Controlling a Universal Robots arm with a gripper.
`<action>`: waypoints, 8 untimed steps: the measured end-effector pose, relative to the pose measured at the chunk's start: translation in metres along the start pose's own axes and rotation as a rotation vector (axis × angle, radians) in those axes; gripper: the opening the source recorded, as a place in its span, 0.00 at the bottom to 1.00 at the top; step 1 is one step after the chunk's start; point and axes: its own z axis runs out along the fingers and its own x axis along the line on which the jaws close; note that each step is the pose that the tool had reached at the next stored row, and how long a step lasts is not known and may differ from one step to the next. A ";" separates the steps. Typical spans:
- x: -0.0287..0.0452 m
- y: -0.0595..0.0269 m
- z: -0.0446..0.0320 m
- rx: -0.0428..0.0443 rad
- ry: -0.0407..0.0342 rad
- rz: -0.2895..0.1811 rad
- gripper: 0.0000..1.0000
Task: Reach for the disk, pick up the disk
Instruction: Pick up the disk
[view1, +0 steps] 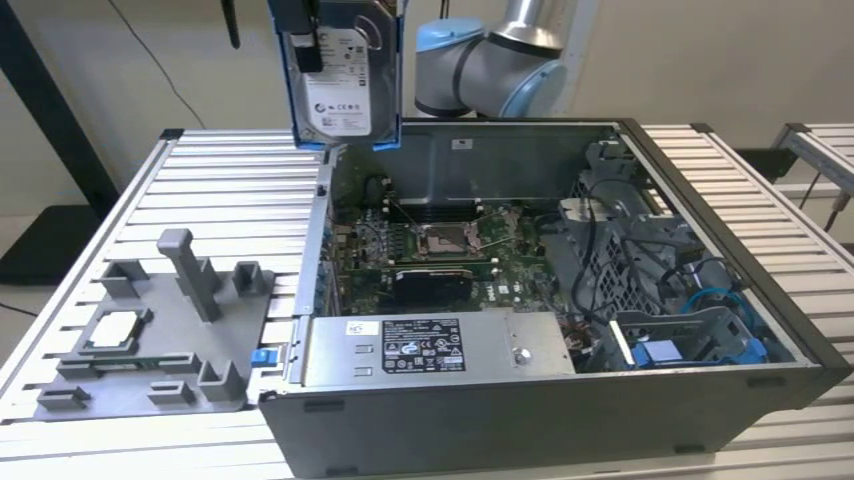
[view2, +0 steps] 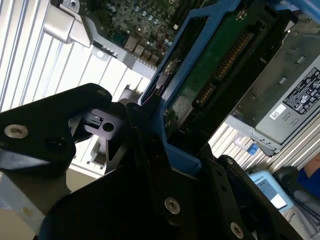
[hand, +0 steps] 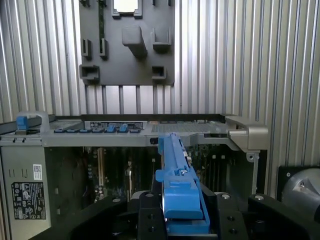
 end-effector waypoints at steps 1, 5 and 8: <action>-0.0001 -0.0021 0.0001 0.0000 0.0000 0.000 0.00; -0.0003 -0.0110 0.0007 0.0001 0.0000 0.000 0.00; -0.0005 -0.0172 0.0011 0.0000 0.0000 0.000 0.00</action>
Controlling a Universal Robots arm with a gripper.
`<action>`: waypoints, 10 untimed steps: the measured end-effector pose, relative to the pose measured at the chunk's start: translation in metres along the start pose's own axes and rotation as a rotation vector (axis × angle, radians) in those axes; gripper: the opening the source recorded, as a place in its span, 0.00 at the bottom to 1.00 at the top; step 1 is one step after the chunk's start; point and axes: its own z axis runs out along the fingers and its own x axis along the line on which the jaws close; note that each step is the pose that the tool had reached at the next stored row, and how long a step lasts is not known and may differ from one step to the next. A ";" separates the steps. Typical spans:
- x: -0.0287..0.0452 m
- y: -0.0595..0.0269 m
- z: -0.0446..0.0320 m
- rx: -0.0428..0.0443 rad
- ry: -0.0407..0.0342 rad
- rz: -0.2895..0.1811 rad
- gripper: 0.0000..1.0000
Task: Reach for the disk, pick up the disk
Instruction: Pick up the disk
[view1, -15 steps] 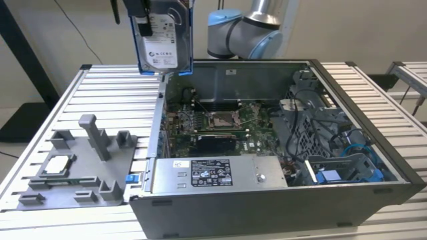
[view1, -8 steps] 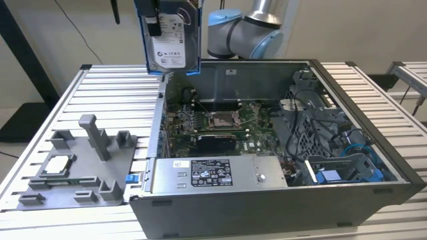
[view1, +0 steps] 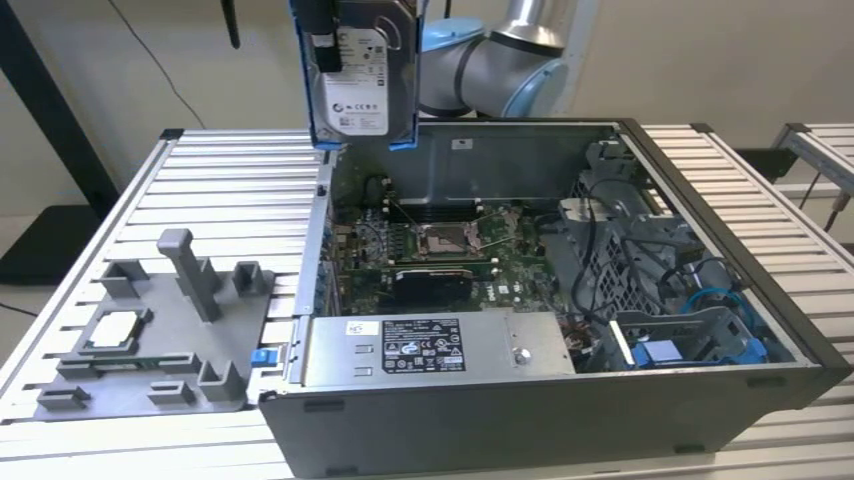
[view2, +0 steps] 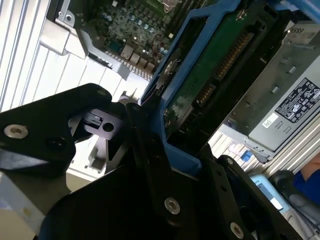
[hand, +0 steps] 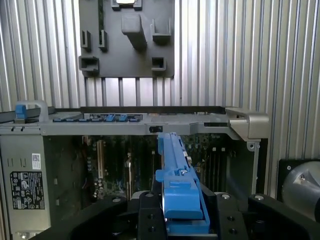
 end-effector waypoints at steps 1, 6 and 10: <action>-0.0001 -0.0023 0.0001 0.0000 0.0000 0.000 0.00; -0.0004 -0.0125 0.0008 0.0000 0.0000 0.000 0.00; -0.0006 -0.0207 0.0013 0.0000 0.0000 0.000 0.00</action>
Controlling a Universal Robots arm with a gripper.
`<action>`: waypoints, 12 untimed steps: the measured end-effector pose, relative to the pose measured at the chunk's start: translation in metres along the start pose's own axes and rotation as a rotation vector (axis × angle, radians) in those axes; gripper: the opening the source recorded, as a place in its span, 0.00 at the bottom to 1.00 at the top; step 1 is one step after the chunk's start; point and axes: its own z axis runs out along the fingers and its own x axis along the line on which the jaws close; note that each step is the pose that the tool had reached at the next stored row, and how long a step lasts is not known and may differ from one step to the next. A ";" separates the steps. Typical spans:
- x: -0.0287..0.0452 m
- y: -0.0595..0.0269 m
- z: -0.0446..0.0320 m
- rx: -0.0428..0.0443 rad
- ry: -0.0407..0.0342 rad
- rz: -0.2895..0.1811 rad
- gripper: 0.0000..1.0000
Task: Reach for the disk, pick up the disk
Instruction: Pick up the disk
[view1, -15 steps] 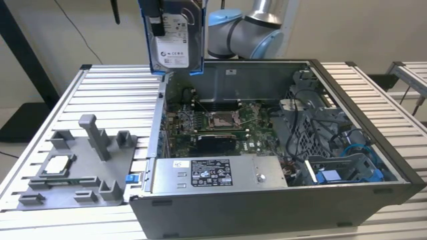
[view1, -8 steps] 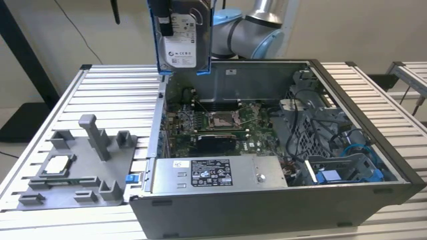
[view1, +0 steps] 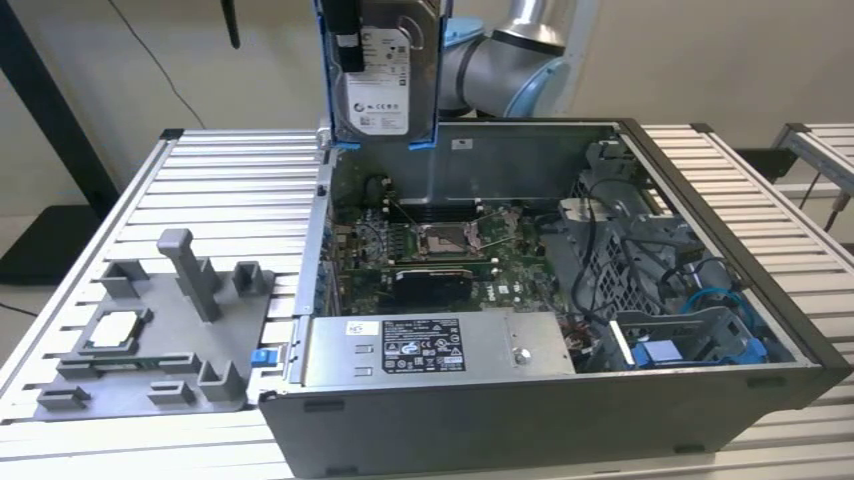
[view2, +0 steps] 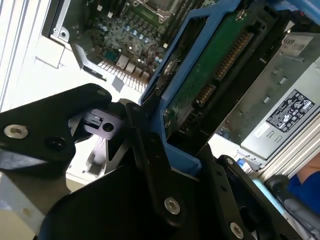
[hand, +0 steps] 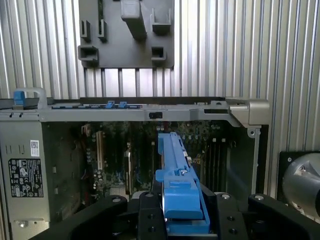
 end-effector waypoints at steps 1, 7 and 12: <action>0.0000 -0.0020 0.0001 0.0000 0.0000 0.000 0.00; -0.0004 -0.0142 0.0009 0.0000 0.0000 0.000 0.00; -0.0006 -0.0244 0.0015 0.0000 0.0000 0.000 0.00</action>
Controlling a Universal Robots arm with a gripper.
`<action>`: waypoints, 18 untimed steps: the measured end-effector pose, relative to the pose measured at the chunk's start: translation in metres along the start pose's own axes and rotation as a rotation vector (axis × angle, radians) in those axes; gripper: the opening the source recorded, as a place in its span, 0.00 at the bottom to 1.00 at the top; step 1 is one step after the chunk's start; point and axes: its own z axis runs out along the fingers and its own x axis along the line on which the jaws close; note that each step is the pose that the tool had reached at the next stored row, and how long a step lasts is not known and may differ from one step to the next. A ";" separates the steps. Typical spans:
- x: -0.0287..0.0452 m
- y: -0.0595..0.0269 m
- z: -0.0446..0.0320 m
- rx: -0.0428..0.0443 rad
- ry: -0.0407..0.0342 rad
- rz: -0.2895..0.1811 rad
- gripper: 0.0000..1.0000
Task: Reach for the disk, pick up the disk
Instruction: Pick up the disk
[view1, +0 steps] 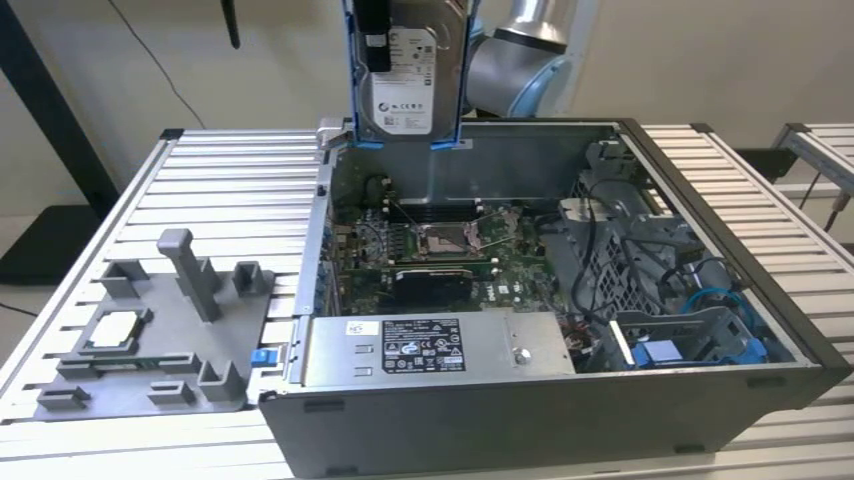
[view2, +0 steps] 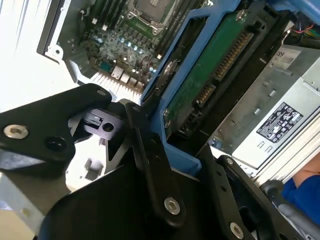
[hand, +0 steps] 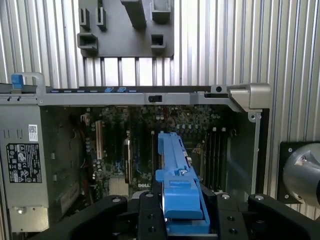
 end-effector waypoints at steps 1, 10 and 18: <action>-0.0001 -0.0022 0.0001 0.0000 0.0000 0.000 0.00; -0.0005 -0.0218 0.0014 0.0000 -0.0001 0.000 0.00; -0.0009 -0.0383 0.0024 0.0000 -0.0001 0.000 0.00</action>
